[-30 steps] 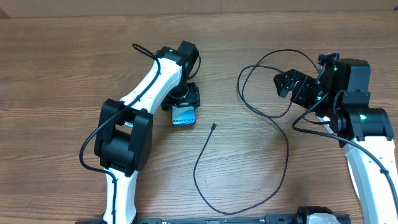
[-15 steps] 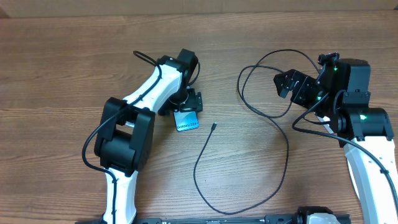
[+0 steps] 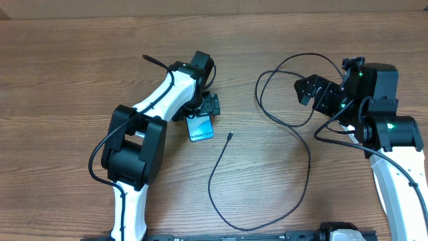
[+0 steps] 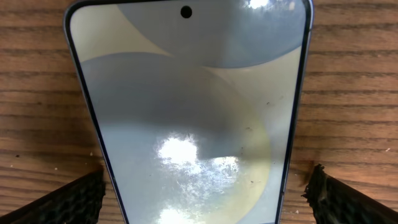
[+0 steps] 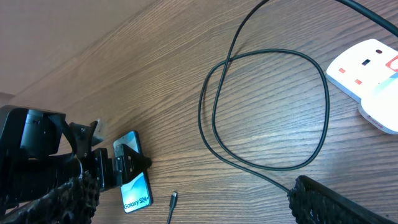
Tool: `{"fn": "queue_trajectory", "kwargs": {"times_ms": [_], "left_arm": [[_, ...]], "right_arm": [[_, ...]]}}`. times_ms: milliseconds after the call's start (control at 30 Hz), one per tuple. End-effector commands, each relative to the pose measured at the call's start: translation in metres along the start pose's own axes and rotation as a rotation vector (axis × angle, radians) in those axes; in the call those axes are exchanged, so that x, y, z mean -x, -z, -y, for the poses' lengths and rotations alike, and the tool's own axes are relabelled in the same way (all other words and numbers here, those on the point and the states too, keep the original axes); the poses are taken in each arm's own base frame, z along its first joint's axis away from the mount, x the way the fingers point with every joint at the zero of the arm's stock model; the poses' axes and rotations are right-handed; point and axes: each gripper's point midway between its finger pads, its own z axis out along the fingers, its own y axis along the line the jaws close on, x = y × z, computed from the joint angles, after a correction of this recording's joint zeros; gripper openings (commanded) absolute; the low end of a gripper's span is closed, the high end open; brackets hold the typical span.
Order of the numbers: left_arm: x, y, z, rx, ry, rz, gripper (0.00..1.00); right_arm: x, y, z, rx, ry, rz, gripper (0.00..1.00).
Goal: Plug charger to phone and switch on socket
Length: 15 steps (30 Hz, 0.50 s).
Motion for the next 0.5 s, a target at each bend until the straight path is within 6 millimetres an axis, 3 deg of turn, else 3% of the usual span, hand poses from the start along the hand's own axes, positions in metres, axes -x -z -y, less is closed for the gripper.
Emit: {"fn": "queue_trajectory", "kwargs": {"times_ms": [0,300,467], "left_arm": [[-0.011,-0.014,-0.008,0.029,0.032,-0.032,1.00],[-0.019,-0.022,-0.019,0.070,0.045,-0.045,0.95],[-0.020,-0.022,-0.021,0.082,0.045,-0.046,0.84]], "right_arm": [[0.004,0.001,-0.002,0.000,0.001,0.010,1.00],[0.004,0.001,-0.002,0.000,0.001,0.010,1.00],[0.004,0.001,-0.002,0.000,0.002,0.010,1.00]]}}
